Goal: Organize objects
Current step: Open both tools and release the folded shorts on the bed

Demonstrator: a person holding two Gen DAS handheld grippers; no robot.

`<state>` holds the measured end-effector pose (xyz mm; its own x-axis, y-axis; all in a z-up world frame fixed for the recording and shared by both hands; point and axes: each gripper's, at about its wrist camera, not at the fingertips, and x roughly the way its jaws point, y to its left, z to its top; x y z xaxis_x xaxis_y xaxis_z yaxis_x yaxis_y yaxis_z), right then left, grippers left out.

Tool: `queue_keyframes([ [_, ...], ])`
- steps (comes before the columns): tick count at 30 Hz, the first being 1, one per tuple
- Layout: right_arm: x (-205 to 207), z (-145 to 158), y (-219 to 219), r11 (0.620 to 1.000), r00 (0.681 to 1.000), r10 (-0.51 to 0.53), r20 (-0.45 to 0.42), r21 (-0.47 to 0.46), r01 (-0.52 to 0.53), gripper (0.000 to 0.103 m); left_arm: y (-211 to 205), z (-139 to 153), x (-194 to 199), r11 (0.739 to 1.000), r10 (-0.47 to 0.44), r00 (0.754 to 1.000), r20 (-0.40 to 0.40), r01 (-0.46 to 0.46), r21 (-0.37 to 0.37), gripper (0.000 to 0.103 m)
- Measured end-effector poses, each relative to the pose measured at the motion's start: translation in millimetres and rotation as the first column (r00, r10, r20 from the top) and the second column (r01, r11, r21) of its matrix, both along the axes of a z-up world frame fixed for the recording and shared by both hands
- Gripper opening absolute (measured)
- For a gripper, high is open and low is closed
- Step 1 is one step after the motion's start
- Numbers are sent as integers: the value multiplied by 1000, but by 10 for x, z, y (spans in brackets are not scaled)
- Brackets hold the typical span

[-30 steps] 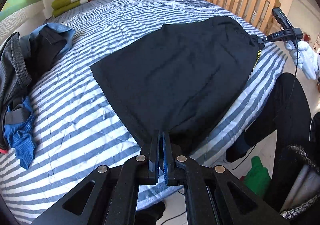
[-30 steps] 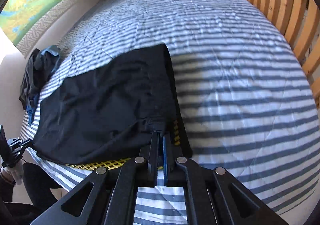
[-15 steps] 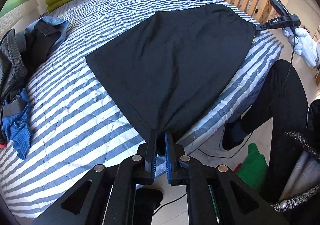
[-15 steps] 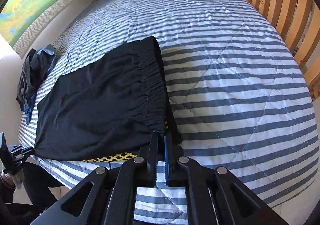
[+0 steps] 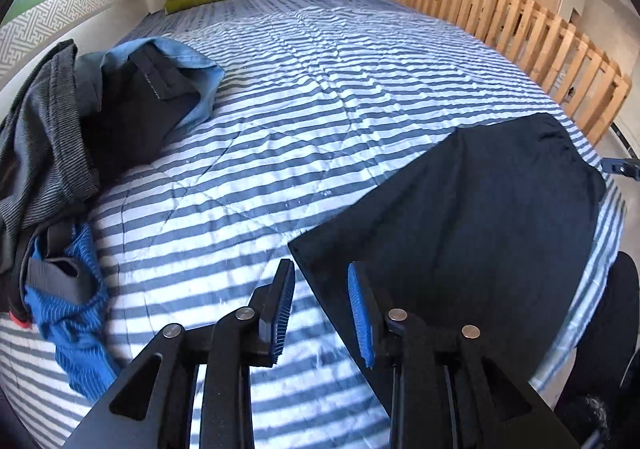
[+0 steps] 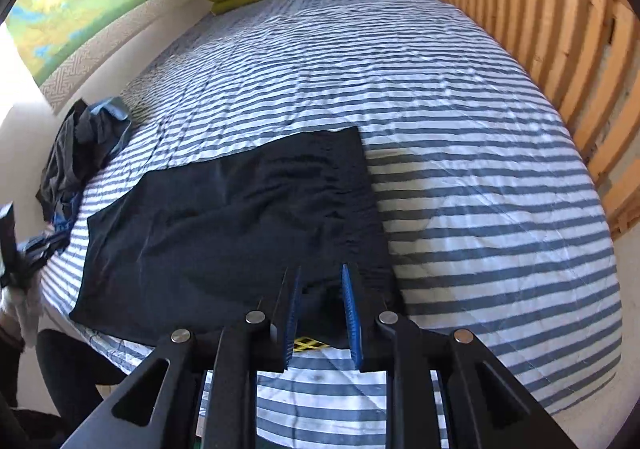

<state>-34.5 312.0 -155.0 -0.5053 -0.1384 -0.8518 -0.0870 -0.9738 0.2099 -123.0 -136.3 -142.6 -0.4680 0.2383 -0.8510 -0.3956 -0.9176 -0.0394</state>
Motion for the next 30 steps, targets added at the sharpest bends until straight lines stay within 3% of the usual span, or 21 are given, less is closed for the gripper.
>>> queue_keyframes([
  [3, -135, -88, -373, 994, 995, 94, 20, 50, -95, 19, 56, -182, -240, 1000, 14, 999, 31, -14, -4, 40],
  [5, -200, -213, -533, 988, 990, 131, 50, 77, -134, 19, 99, -257, -291, 999, 1, 1000, 19, 0, -34, 27],
  [6, -220, -294, -571, 987, 988, 138, 68, 79, -143, 19, 119, -306, -332, 997, 11, 1000, 11, -11, -75, 19],
  [11, -219, -650, -479, 988, 980, 87, 182, 110, -108, 19, 78, -394, -420, 997, 48, 998, 32, -46, -61, 19],
  [14, -155, -683, -342, 995, 981, 62, 183, 69, -76, 19, 59, -340, -399, 997, 47, 999, 25, -46, -68, 21],
  [19, -68, -459, -407, 996, 990, 56, 131, 62, -64, 19, -48, 55, -185, 997, 73, 997, -32, -73, -7, 20],
  [24, -11, -229, -692, 994, 993, 111, 45, -1, -111, 24, 285, 294, 425, 994, -85, 996, -31, 87, 66, 20],
  [27, -25, -207, -882, 986, 985, 169, 21, -17, -169, 25, 604, 155, 757, 976, -202, 979, 31, 198, 94, 20],
  [30, -72, -289, -1097, 980, 979, 201, 27, 4, -201, 25, 863, -99, 1025, 962, -269, 960, 74, 264, 64, 20],
])
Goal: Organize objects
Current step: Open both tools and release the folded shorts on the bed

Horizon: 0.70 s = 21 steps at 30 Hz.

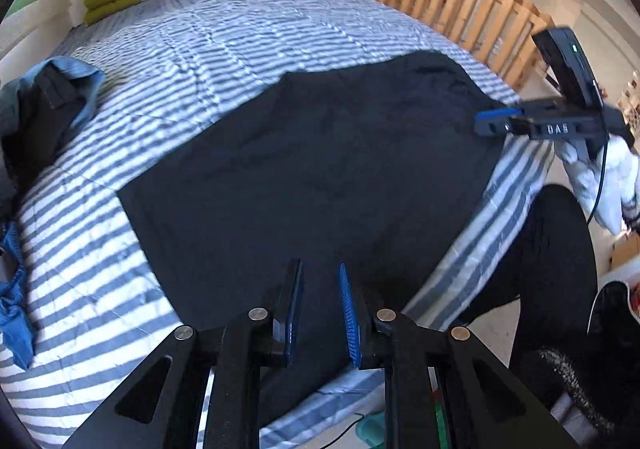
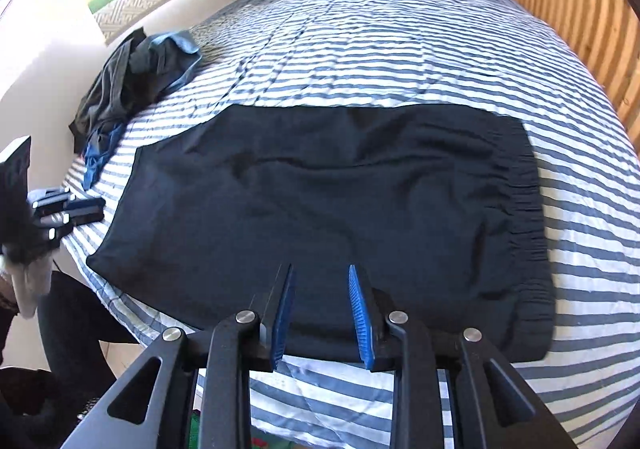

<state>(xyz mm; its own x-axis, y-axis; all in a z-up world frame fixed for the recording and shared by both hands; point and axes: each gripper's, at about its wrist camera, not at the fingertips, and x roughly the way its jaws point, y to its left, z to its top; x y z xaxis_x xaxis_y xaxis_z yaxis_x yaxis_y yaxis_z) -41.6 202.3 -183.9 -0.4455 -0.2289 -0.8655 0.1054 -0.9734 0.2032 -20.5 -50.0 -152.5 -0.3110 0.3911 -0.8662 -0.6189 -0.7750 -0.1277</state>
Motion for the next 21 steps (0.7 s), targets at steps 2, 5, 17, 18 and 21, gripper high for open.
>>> queue_keyframes([
  [2, -20, -57, -89, 1000, 1000, 8, 19, 2, -8, 25, 73, -172, 64, 1000, -12, 999, 33, 13, -25, 20],
  [5, -21, -241, -166, 1000, 996, 1, 84, 14, -2, 25, 74, -306, 132, 998, -5, 999, 48, 8, -55, 20],
  [17, 96, 166, 85, 998, 998, -38, 58, -51, 41, 25, -34, 298, -48, 991, 67, 996, 52, -72, 113, 20],
  [18, 63, 223, 133, 998, 998, -39, 54, -54, 42, 25, 23, 301, -39, 989, 55, 996, 69, -64, 133, 20],
  [21, -55, 379, 241, 998, 998, -44, 40, -51, 46, 26, 309, 284, 107, 991, -15, 998, 68, 5, 134, 20],
])
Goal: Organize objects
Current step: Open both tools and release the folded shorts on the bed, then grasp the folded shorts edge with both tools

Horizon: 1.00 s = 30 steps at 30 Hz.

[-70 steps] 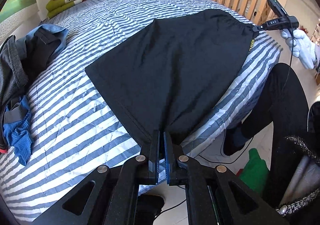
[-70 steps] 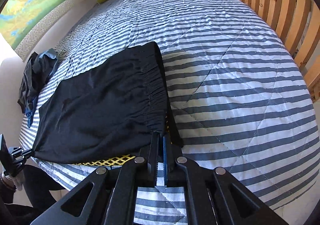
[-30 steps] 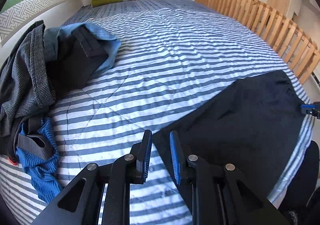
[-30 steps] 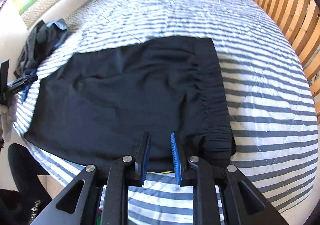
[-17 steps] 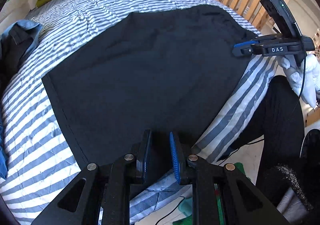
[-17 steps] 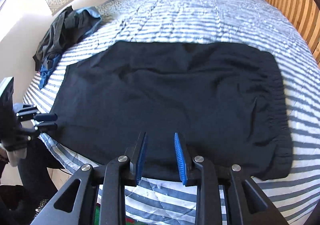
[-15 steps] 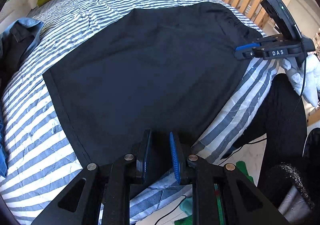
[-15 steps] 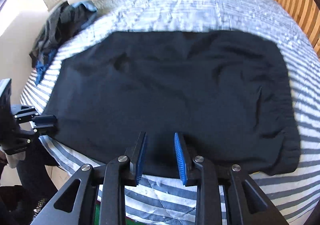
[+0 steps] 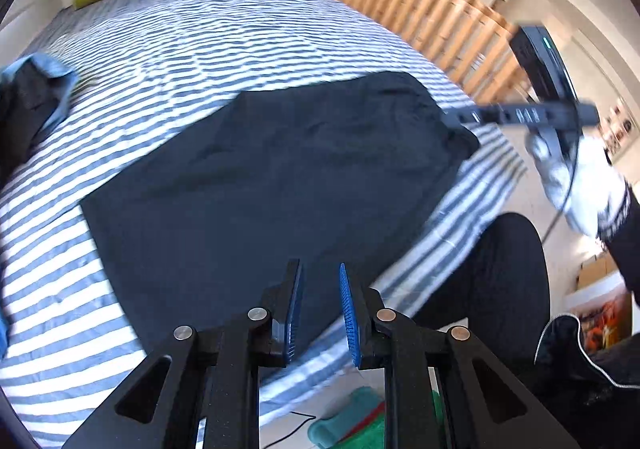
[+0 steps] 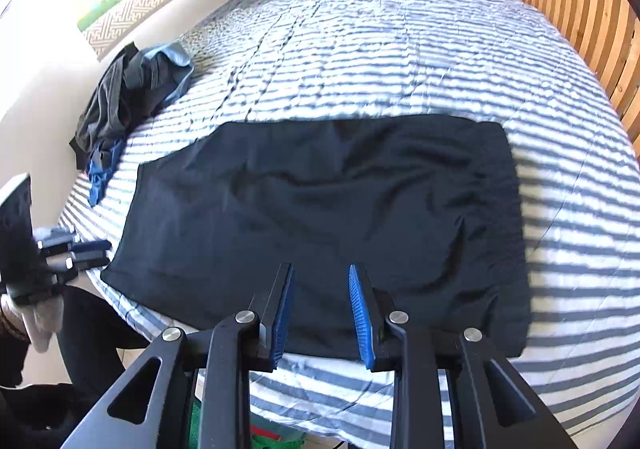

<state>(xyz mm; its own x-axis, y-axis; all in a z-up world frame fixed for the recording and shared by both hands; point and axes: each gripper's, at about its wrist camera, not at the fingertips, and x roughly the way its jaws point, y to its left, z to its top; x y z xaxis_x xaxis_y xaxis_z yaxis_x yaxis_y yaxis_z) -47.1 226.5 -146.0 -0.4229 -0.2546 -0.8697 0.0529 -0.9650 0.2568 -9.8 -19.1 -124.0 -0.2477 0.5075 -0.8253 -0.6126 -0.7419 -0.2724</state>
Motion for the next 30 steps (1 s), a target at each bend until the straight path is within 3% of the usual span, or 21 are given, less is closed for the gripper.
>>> queue_keyframes([
  [3, -92, 100, 72, 1000, 1000, 1, -7, 3, -1, 26, 252, -24, 46, 999, -48, 999, 11, 48, 12, 20],
  [7, -66, 50, 100, 998, 999, -9, 41, -66, 12, 26, 530, 45, -58, 996, -83, 996, -15, 83, -13, 20],
  [10, 121, -102, 60, 987, 990, -82, 112, -125, 96, 26, 585, 137, -333, 995, -92, 994, -52, 89, -53, 22],
  [13, 368, -375, -60, 946, 971, -143, 193, -262, 191, 26, 616, 192, -795, 993, -91, 994, -62, 86, -87, 36],
  [16, 493, -612, -243, 908, 950, -204, 236, -316, 274, 26, 690, 221, -1289, 991, -73, 996, -59, 66, -119, 36],
  [20, 524, -914, -326, 825, 899, -289, 329, -392, 408, 27, 763, 185, -1772, 987, -89, 996, -25, 85, -138, 38],
  [22, 554, -952, -326, 795, 882, -326, 340, -407, 451, 28, 835, 135, -1912, 986, -104, 995, -5, 103, -135, 48],
  [24, 573, -930, -328, 774, 875, -352, 333, -422, 472, 33, 914, 49, -2003, 985, -119, 993, 16, 120, -128, 54],
  [26, 574, -926, -324, 756, 867, -375, 327, -433, 490, 42, 978, -59, -2109, 985, -122, 991, 47, 127, -116, 54],
  [30, 501, -921, -380, 754, 854, -407, 325, -408, 515, 43, 1091, -262, -2253, 981, -133, 987, 90, 144, -130, 54],
])
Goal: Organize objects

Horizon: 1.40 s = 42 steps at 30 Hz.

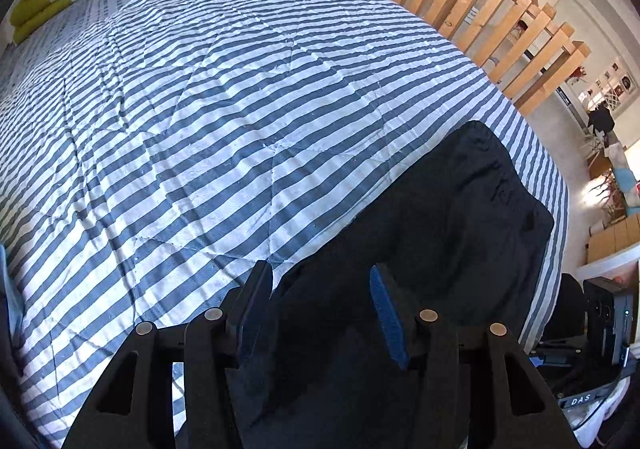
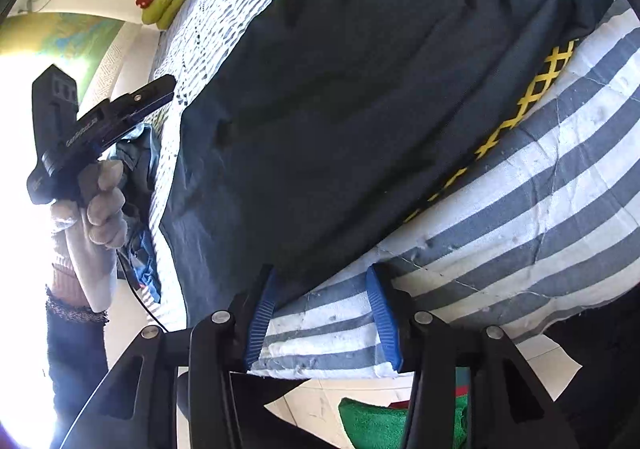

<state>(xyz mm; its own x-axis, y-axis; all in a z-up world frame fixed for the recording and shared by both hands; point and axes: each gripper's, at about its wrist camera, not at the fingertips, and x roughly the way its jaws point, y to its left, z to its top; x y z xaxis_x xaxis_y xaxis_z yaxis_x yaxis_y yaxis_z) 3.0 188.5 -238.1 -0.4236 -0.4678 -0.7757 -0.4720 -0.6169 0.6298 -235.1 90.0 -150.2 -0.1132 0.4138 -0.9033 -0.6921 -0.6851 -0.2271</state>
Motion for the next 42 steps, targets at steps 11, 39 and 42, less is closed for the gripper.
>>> queue_keyframes([
  [11, -177, -8, -198, 999, 999, -14, -45, 40, 16, 45, 123, -259, -217, 999, -42, 996, 76, 41, 15, 54],
  [39, -57, 1019, 199, 987, 942, 34, -335, 157, 20, 3, -536, 1004, 25, 927, 80, 996, 39, -89, 363, 2],
  [42, -4, 1422, 387, 980, 907, 43, -418, 195, 44, 3, -830, 1335, 129, 866, 150, 986, 68, -164, 472, 2],
])
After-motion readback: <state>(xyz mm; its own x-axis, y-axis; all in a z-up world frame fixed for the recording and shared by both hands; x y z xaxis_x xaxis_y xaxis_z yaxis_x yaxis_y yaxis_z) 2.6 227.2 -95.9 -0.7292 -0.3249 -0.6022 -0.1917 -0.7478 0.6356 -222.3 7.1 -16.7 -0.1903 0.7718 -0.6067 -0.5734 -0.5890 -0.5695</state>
